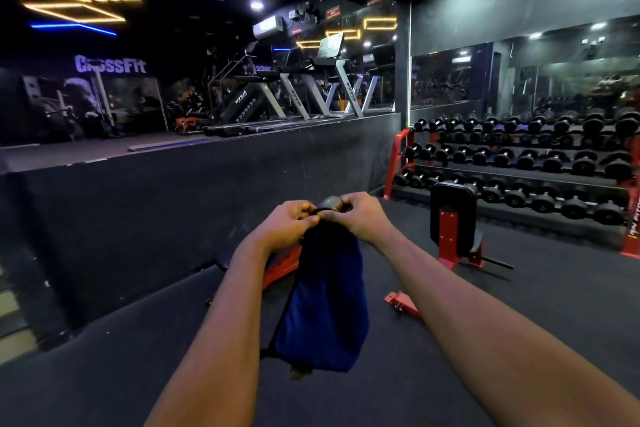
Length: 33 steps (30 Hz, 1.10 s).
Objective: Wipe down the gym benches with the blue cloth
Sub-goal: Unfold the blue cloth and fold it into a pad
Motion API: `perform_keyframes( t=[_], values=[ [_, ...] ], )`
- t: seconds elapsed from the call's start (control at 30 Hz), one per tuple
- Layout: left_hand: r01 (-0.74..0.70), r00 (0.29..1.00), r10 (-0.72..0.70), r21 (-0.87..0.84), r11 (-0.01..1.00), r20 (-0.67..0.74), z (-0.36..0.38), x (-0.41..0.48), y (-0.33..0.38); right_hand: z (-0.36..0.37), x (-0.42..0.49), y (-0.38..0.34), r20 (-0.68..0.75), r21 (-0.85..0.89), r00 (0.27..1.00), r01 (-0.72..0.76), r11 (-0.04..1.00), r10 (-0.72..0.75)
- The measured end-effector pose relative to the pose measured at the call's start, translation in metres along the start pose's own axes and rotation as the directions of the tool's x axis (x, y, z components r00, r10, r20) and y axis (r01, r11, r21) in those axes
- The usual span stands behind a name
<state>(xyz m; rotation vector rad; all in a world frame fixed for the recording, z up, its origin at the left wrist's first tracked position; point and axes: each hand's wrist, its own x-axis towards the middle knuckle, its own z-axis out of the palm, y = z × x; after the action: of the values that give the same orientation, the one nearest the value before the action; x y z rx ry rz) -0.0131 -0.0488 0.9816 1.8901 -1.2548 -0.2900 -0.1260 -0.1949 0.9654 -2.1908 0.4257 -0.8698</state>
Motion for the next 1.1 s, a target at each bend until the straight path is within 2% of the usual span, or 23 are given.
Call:
perform_keyframes(
  t=[0.1, 0.2, 0.27, 0.37, 0.43, 0.5, 0.57, 0.67, 0.73, 0.8, 0.9, 0.97, 1.03, 1.1],
  values=[
    [0.001, 0.995, 0.006, 0.061, 0.998, -0.103, -0.002, 0.003, -0.005, -0.002, -0.002, 0.008, 0.078, -0.16, 0.994, -0.058, 0.985, 0.071],
    [0.03, 0.942, -0.011, 0.052, 0.998, -0.334, -0.005, 0.002, -0.009, -0.011, -0.007, 0.017, 0.115, -0.329, 0.987, -0.068, 0.942, 0.112],
    [0.028, 0.896, -0.019, 0.015, 0.999, -0.443, -0.009, 0.001, -0.011, -0.019, -0.01, 0.024, 0.095, -0.373, 0.987, -0.086, 0.924, 0.13],
    [0.022, 0.866, -0.019, 0.001, 1.0, -0.5, -0.014, -0.001, -0.012, -0.025, -0.009, 0.034, 0.032, -0.46, 0.995, -0.071, 0.885, 0.097],
    [0.009, 0.853, -0.011, -0.007, 1.0, -0.521, -0.014, -0.001, -0.014, -0.026, -0.007, 0.033, -0.051, -0.372, 0.998, -0.042, 0.927, 0.025],
    [-0.008, 0.845, -0.013, -0.037, 0.999, -0.535, -0.013, -0.002, -0.016, -0.027, -0.006, 0.027, -0.129, -0.117, 0.991, 0.029, 0.993, -0.044],
    [-0.006, 0.841, -0.02, -0.046, 0.999, -0.541, -0.013, -0.004, -0.017, -0.029, -0.007, 0.021, -0.178, 0.121, 0.982, 0.087, 0.989, -0.065],
    [0.055, 0.83, -0.083, -0.068, 0.996, -0.551, -0.016, -0.005, -0.022, -0.031, -0.006, 0.01, -0.199, 0.301, 0.977, 0.134, 0.944, -0.076],
    [0.046, 0.809, -0.099, -0.106, 0.993, -0.58, -0.014, -0.005, -0.021, -0.029, -0.004, 0.0, -0.16, 0.36, 0.985, 0.119, 0.925, -0.065],
    [-0.043, 0.839, -0.03, -0.121, 0.992, -0.544, -0.007, 0.0, -0.016, -0.024, 0.0, -0.008, -0.113, 0.394, 0.991, 0.105, 0.913, -0.066],
    [-0.08, 0.957, 0.05, -0.092, 0.993, -0.285, 0.012, 0.008, 0.005, -0.018, 0.005, -0.011, -0.104, 0.362, 0.992, 0.104, 0.927, -0.071],
    [-0.083, 0.975, 0.09, 0.043, 0.996, -0.203, 0.021, 0.017, 0.015, -0.02, 0.004, -0.006, -0.133, 0.35, 0.99, 0.09, 0.932, -0.046],
    [-0.092, 0.969, 0.124, 0.154, 0.984, -0.215, 0.027, 0.023, 0.018, -0.026, -0.001, 0.001, -0.133, 0.383, 0.991, 0.034, 0.923, 0.019],
    [-0.077, 0.956, 0.112, 0.137, 0.988, -0.27, 0.03, 0.025, 0.02, -0.032, -0.007, 0.013, -0.014, 0.403, 0.994, -0.09, 0.911, 0.104]
  ],
)
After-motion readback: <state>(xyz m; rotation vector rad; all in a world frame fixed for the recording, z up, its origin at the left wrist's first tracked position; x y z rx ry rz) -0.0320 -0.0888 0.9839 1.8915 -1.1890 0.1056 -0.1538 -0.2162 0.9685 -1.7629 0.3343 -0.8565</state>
